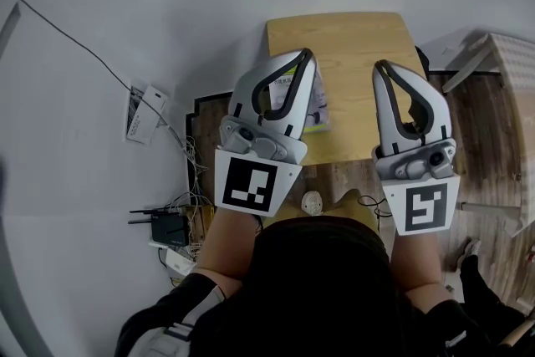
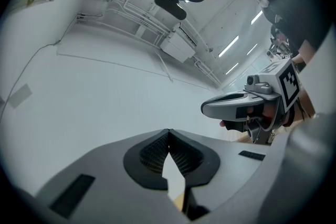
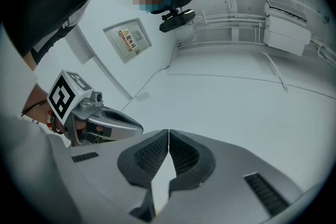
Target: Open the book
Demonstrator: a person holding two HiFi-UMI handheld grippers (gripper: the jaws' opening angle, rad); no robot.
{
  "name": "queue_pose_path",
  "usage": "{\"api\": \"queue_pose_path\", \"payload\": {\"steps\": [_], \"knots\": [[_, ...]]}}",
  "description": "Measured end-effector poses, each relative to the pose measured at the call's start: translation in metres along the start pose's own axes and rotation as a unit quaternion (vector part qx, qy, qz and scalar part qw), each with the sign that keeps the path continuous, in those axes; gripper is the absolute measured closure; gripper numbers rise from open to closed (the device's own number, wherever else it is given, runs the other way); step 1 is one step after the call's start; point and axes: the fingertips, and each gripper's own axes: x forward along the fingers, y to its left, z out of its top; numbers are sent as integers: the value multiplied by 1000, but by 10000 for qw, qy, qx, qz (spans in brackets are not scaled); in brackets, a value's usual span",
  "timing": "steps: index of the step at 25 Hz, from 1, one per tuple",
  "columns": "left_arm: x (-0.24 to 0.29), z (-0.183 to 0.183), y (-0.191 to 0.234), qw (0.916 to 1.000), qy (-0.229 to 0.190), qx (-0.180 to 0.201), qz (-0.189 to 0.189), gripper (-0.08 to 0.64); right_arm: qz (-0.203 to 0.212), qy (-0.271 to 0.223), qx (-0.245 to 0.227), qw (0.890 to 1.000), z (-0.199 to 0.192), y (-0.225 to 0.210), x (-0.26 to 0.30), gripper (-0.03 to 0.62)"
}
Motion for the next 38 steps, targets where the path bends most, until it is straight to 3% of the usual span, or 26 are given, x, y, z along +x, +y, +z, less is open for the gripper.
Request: {"api": "queue_pose_path", "payload": {"steps": [13, 25, 30, 38], "knots": [[23, -22, -3, 9996, 191, -227, 3, 549, 138, 33, 243, 9996, -26, -12, 12, 561], [55, -39, 1, 9972, 525, -362, 391, 549, 739, -311, 682, 9944, -58, -36, 43, 561], [61, -52, -6, 9955, 725, -239, 554, 549, 975, -354, 837, 9911, -78, -37, 45, 561], [67, -66, -27, 9935, 1006, -264, 465, 549, 1161, -453, 1042, 9867, -91, -42, 43, 561]]}}
